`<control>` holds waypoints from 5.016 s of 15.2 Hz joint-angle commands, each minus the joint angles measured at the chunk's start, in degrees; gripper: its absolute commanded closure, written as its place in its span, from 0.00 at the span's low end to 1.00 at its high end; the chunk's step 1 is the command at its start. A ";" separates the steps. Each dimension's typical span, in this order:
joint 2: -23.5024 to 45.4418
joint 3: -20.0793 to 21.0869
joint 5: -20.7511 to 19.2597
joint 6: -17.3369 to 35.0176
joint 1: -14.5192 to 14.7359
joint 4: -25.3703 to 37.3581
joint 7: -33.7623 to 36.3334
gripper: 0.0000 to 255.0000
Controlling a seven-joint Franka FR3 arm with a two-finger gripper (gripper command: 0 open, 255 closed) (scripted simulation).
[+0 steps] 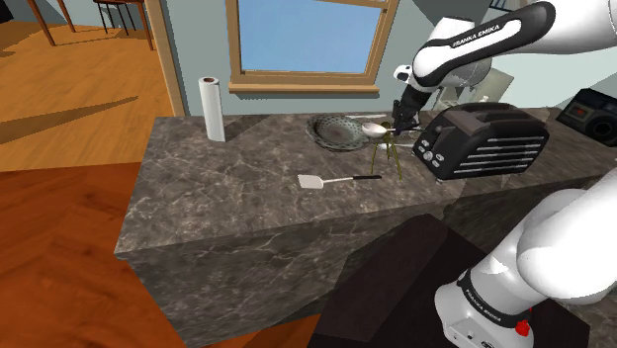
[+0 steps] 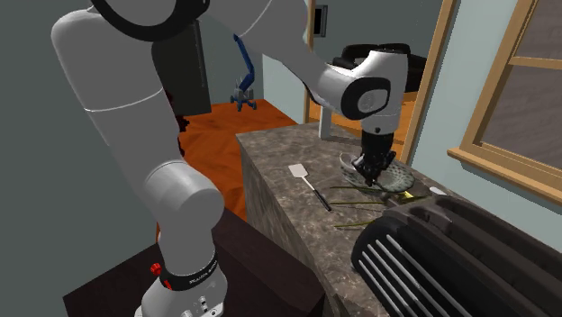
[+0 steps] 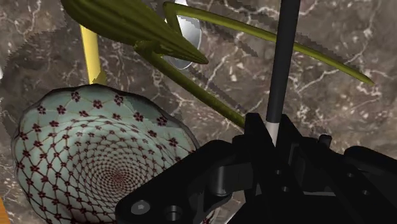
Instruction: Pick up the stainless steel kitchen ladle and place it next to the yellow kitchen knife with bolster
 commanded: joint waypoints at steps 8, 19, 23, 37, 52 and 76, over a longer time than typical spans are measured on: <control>11.54 -7.95 9.24 -2.48 -4.44 12.02 -18.32 1.00; 30.97 -9.45 23.73 -11.33 -17.42 34.63 -37.31 1.00; 38.74 -8.39 27.59 -16.07 -24.00 45.62 -41.47 1.00; 60.22 -4.12 33.77 -26.73 -40.88 77.45 -45.03 1.00; 63.74 -2.80 35.60 -18.82 -40.32 72.53 -47.02 1.00; 60.02 -4.01 34.29 -23.11 -40.14 73.20 -46.43 0.00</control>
